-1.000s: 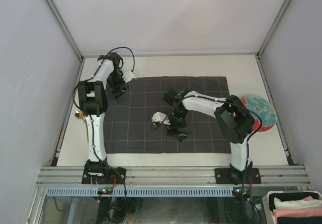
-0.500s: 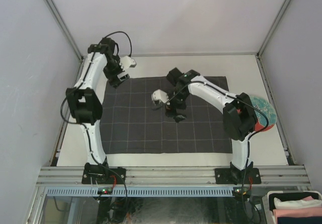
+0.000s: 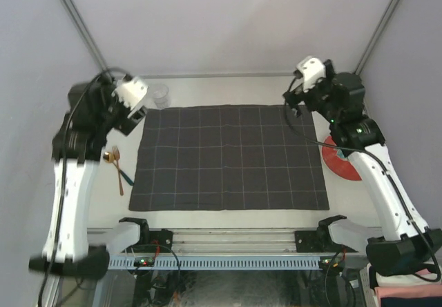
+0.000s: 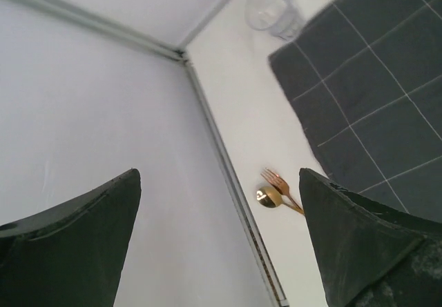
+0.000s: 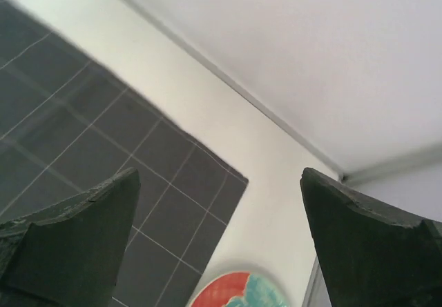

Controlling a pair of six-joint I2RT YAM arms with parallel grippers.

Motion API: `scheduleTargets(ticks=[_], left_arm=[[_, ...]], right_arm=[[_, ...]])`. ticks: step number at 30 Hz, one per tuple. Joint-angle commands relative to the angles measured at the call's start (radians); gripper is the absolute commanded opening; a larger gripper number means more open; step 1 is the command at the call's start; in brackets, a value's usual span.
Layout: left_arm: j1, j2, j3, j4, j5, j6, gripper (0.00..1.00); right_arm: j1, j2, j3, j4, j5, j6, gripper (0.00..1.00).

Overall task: Set the dinner table for one person
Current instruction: Flatten out the napkin at the center of the board.

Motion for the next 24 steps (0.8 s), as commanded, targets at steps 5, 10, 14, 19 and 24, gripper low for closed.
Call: scheduleTargets(ticks=[5, 10, 14, 19, 24], left_arm=[[0.002, -0.562, -0.494, 0.332, -0.206, -0.232, 1.00], [0.066, -0.729, -0.619, 0.233, -0.322, -0.329, 1.00], [0.068, -0.866, -0.742, 0.244, -0.430, -0.361, 1.00], [0.072, -1.002, -0.833, 0.203, -0.479, -0.368, 1.00], [0.090, -1.083, -0.861, 0.129, -0.461, -0.395, 1.00]], right_arm=[[-0.251, -0.153, -0.305, 0.097, -0.044, 0.333, 1.00], [-0.320, -0.465, -0.555, 0.188, -0.021, 0.286, 1.00], [-0.326, -0.588, -0.647, 0.095, 0.021, 0.317, 1.00], [-0.331, -0.621, -0.652, -0.003, -0.022, 0.286, 1.00], [-0.329, -0.570, -0.648, -0.060, 0.027, 0.272, 1.00]])
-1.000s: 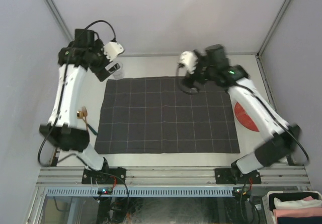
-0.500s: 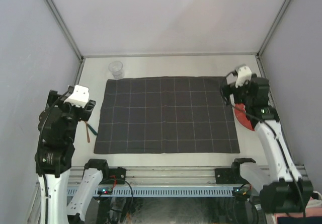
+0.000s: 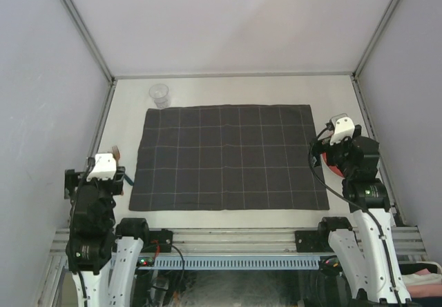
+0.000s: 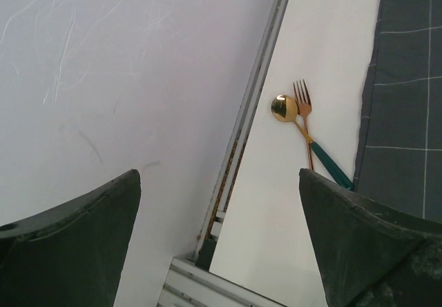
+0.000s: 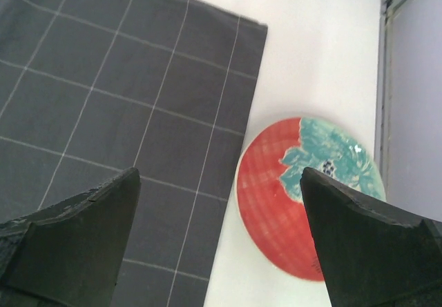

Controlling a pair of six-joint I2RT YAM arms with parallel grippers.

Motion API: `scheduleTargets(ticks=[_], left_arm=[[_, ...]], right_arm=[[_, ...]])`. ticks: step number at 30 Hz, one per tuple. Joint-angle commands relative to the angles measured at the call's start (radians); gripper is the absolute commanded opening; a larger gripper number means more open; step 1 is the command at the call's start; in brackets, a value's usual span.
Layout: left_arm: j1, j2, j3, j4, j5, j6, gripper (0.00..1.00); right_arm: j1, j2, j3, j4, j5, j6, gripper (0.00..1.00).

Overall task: Set the dinner table for one person
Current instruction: Flatten out the napkin at the center of the board, then pick up the plate at the center of the board.

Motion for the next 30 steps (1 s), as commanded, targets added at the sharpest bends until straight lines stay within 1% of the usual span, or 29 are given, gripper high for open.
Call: scheduleTargets(ticks=[1, 3, 7, 9, 11, 14, 17, 20, 25, 30], left_arm=[[0.021, -0.074, -0.023, -0.058, -0.012, -0.054, 1.00], [0.024, -0.111, -0.051, -0.075, -0.008, -0.050, 1.00], [0.049, -0.168, -0.117, -0.092, -0.014, -0.050, 1.00], [0.066, -0.191, -0.150, -0.079, -0.049, -0.072, 1.00], [0.094, -0.220, -0.174, -0.055, -0.095, -0.121, 1.00], [0.101, -0.252, -0.161, -0.074, -0.137, -0.142, 1.00], [0.101, -0.288, -0.137, -0.112, -0.140, -0.108, 1.00], [0.100, -0.322, -0.121, -0.152, -0.095, -0.038, 1.00], [0.100, -0.330, -0.109, -0.161, -0.046, 0.005, 1.00], [0.100, -0.290, -0.117, -0.202, 0.150, -0.024, 1.00]], right_arm=[[-0.002, 0.043, 0.005, -0.081, 0.050, -0.014, 1.00], [0.007, 0.048, 0.004, -0.123, 0.087, -0.055, 1.00], [0.026, 0.029, -0.022, -0.137, 0.208, -0.127, 1.00], [0.032, 0.010, -0.044, -0.129, 0.250, -0.132, 1.00], [0.038, -0.029, -0.066, -0.125, 0.254, -0.154, 1.00], [0.052, -0.035, -0.075, -0.150, 0.274, -0.213, 1.00], [0.096, 0.001, -0.076, -0.217, 0.336, -0.272, 0.99], [0.154, 0.018, -0.069, -0.273, 0.403, -0.299, 1.00], [0.208, 0.019, -0.067, -0.292, 0.390, -0.281, 1.00], [0.245, -0.016, -0.062, -0.269, 0.361, -0.245, 1.00]])
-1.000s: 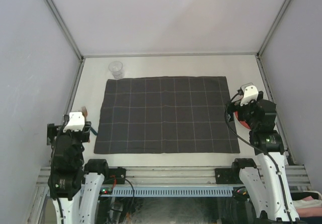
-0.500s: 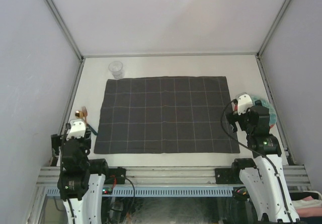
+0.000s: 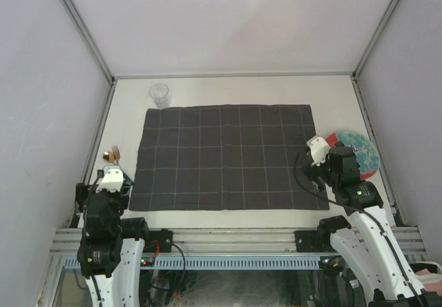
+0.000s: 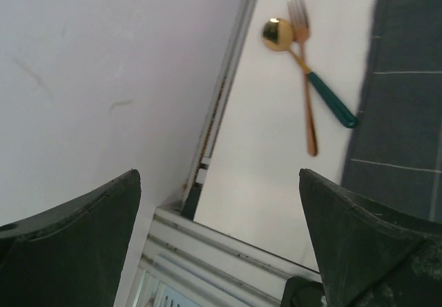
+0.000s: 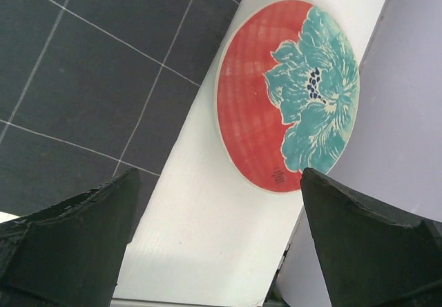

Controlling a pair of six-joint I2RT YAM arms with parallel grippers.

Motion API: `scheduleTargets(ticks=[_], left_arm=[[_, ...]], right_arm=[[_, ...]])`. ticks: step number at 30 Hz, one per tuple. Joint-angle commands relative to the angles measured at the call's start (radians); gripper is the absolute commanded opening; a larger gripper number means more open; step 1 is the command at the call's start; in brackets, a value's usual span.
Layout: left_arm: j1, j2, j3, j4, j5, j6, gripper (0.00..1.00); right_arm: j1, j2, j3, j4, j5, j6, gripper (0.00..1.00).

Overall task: Set the dinner table for one person
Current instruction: Pick up the plate at the center of the board.

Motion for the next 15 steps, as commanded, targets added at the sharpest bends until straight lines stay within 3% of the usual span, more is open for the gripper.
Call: scheduleTargets(ticks=[1, 5, 9, 15], left_arm=[[0.010, -0.106, 0.019, -0.022, 0.162, 0.014, 1.00], [0.010, -0.091, 0.025, -0.025, 0.151, 0.007, 1.00], [0.010, -0.090, 0.030, -0.022, 0.155, 0.004, 1.00], [0.010, -0.066, 0.038, -0.029, 0.139, -0.009, 1.00]], right_arm=[[0.042, -0.036, 0.024, 0.026, 0.001, 0.041, 1.00], [0.074, -0.030, 0.036, 0.022, -0.024, 0.081, 1.00], [0.081, 0.035, 0.094, 0.022, -0.163, 0.025, 1.00], [0.052, 0.370, 0.260, 0.024, -0.372, -0.149, 1.00]])
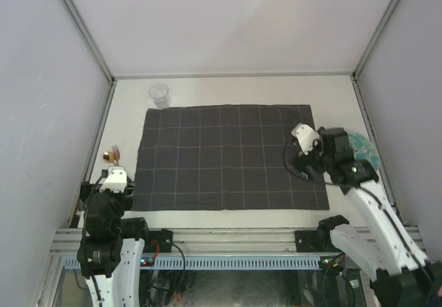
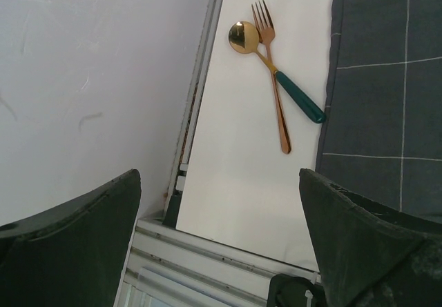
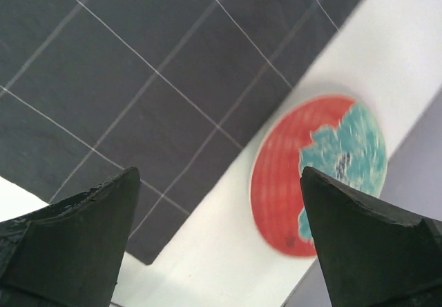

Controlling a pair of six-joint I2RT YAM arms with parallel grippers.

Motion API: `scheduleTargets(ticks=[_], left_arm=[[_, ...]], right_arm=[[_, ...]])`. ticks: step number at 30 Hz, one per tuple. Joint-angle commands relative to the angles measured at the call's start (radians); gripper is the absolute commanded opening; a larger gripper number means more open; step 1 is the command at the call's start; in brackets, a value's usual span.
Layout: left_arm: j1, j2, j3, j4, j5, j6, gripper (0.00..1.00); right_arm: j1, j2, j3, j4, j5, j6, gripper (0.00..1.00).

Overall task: Set the dinner table for one person
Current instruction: Pick up the plate at the center of the board.

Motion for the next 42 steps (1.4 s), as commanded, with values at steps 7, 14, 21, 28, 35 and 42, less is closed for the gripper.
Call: scheduleTargets(ticks=[7, 14, 21, 28, 35, 42], left_arm=[[0.010, -0.070, 0.128, -0.098, -0.008, 0.003, 1.00], [0.015, -0.080, 0.160, -0.141, -0.034, 0.004, 1.00], [0.016, -0.069, 0.108, -0.090, -0.042, 0.057, 1.00], [0.016, -0.049, 0.045, 0.017, -0.042, 0.061, 1.00], [0.017, 0.034, -0.032, 0.170, -0.005, 0.037, 1.00], [0.016, 0.230, -0.025, 0.310, 0.129, 0.006, 1.00]], right_arm=[[-0.076, 0.730, 0.588, -0.202, -0.458, -0.236, 1.00], [-0.041, 0.986, 0.828, -0.314, -0.529, -0.255, 1.00], [-0.033, 0.754, 0.652, 0.040, -0.391, -0.012, 1.00], [-0.093, 0.326, 0.301, 0.260, -0.211, 0.082, 1.00], [-0.262, 0.112, 0.143, 0.260, -0.157, 0.135, 1.00], [-0.258, 0.043, 0.098, 0.203, -0.147, 0.128, 1.00]])
